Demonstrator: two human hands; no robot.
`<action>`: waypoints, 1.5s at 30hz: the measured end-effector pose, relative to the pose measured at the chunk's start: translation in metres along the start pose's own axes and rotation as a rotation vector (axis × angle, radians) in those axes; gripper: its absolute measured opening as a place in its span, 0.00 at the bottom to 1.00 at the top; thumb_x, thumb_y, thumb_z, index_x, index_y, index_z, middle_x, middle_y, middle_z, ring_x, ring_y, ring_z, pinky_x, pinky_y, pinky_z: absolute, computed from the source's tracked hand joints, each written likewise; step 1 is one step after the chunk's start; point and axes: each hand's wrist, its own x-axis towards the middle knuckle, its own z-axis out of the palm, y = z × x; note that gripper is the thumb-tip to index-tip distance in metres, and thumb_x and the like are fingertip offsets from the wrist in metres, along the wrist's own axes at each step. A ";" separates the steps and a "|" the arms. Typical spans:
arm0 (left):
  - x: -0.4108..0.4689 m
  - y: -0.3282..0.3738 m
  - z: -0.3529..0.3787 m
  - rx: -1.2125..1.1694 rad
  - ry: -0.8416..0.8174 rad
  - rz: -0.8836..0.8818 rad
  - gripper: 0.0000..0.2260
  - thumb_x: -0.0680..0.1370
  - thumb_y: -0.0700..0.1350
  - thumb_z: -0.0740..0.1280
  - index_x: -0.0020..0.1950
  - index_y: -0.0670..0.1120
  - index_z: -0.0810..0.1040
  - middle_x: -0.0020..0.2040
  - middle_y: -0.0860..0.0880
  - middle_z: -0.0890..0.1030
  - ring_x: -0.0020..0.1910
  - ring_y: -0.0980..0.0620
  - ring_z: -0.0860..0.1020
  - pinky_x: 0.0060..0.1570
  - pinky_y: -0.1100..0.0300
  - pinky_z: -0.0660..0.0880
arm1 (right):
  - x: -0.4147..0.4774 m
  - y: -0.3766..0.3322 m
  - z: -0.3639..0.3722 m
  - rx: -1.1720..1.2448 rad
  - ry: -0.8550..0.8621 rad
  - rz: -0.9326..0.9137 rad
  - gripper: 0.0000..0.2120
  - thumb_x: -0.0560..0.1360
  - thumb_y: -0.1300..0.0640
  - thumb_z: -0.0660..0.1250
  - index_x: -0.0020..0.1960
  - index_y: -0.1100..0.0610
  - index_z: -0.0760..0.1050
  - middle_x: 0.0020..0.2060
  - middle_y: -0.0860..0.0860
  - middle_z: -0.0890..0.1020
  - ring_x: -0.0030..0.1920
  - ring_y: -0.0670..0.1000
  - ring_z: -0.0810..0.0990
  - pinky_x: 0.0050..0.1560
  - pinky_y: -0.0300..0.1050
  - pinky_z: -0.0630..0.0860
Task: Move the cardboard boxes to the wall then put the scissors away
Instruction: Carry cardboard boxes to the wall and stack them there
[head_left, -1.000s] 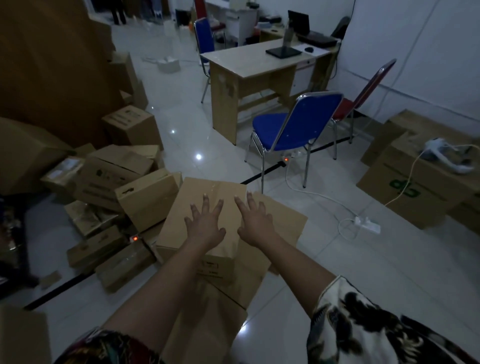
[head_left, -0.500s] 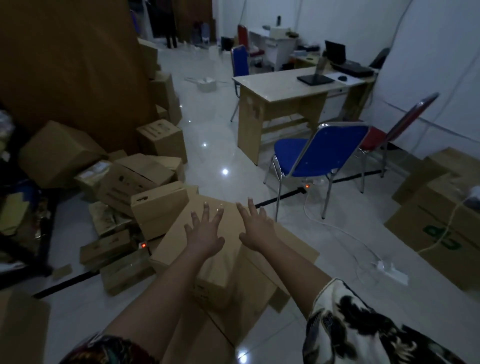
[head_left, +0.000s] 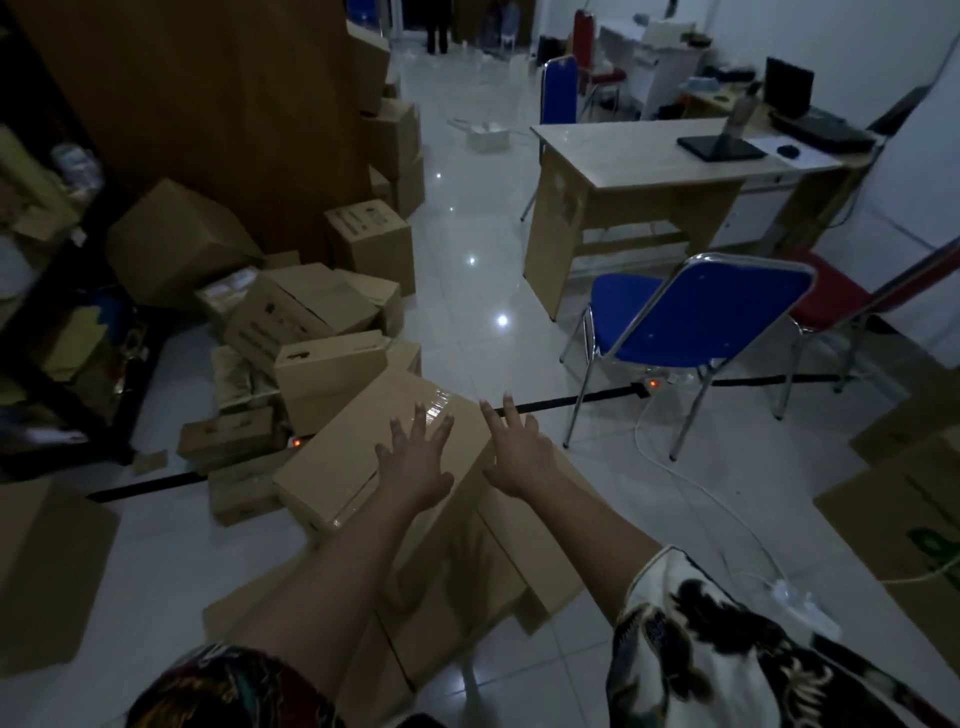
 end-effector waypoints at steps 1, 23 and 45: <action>0.005 -0.002 0.000 -0.004 -0.004 -0.010 0.37 0.79 0.51 0.63 0.79 0.58 0.41 0.78 0.47 0.35 0.77 0.35 0.41 0.71 0.36 0.52 | 0.007 0.001 0.000 0.007 -0.003 0.001 0.42 0.78 0.55 0.66 0.80 0.48 0.39 0.79 0.53 0.37 0.77 0.64 0.47 0.71 0.64 0.59; 0.084 -0.108 0.086 -0.278 -0.274 -0.460 0.35 0.79 0.60 0.60 0.78 0.60 0.42 0.79 0.50 0.36 0.75 0.30 0.50 0.68 0.33 0.56 | 0.179 -0.019 0.060 -0.052 -0.305 -0.156 0.40 0.77 0.38 0.61 0.79 0.44 0.40 0.79 0.51 0.42 0.75 0.68 0.54 0.70 0.66 0.59; 0.113 -0.167 0.200 -0.205 -0.055 -0.560 0.45 0.64 0.78 0.43 0.76 0.62 0.33 0.76 0.48 0.28 0.67 0.35 0.68 0.64 0.45 0.68 | 0.357 0.015 0.147 -0.290 -0.331 -0.531 0.42 0.72 0.28 0.57 0.78 0.37 0.40 0.79 0.48 0.40 0.76 0.68 0.46 0.70 0.71 0.55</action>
